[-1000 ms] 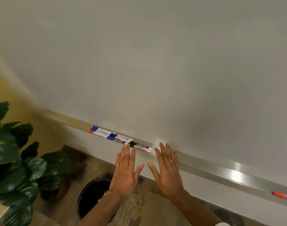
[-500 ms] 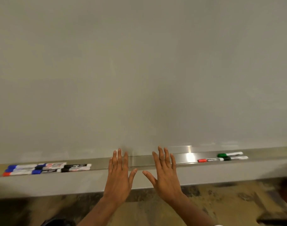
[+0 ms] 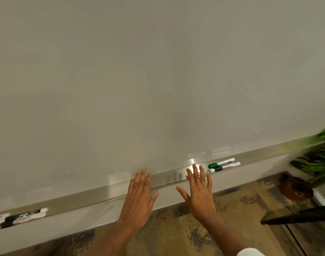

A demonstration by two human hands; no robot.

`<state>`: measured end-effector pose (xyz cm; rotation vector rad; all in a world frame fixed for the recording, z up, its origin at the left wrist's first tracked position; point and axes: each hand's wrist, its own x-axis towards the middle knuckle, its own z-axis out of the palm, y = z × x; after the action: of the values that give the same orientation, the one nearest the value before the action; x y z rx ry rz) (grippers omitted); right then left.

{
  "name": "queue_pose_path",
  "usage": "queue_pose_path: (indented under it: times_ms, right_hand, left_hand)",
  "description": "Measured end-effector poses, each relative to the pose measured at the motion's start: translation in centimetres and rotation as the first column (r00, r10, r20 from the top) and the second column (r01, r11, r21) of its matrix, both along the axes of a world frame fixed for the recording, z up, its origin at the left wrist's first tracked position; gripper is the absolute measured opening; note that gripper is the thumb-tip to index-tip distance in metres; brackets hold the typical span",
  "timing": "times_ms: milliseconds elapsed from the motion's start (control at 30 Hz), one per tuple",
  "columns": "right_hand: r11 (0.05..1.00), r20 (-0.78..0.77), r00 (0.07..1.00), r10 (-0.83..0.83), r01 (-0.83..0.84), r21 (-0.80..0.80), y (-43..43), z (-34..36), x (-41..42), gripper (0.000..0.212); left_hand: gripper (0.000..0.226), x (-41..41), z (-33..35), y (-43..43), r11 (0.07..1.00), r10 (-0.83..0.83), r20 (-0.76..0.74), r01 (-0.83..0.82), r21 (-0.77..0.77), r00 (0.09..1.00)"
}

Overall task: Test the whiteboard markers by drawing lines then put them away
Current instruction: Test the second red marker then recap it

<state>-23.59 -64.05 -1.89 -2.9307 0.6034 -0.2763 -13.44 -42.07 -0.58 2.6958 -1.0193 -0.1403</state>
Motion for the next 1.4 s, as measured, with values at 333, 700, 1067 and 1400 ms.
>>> queue_pose_path:
  times_ms: [333, 700, 1067, 1400]
  right_hand:
    - [0.999, -0.172, 0.985, -0.018, 0.023, 0.026, -6.2, -3.8, 1.4, 0.054]
    - [0.989, -0.146, 0.984, 0.106, -0.089, 0.119, -9.2, -4.8, 3.8, 0.045]
    - [0.955, 0.028, 0.975, 0.223, -0.224, 0.196, -9.3, -4.4, 4.2, 0.023]
    - [0.87, 0.389, 0.908, 0.157, -0.313, 0.38, -4.5, 0.5, 5.7, 0.025]
  left_hand:
    - [0.079, -0.5, -1.9, -5.8, 0.999, -0.026, -0.061, 0.028, 0.031, 0.998]
    - [0.076, -0.2, -2.9, -7.9, 1.0, 0.002, -0.067, -0.001, 0.007, 0.998]
    - [0.07, -0.2, -3.5, -8.2, 1.0, -0.013, -0.076, 0.011, -0.026, 0.997]
    - [0.041, 1.0, 3.0, -8.3, 0.793, 0.06, -0.434, -0.307, -0.527, 0.899]
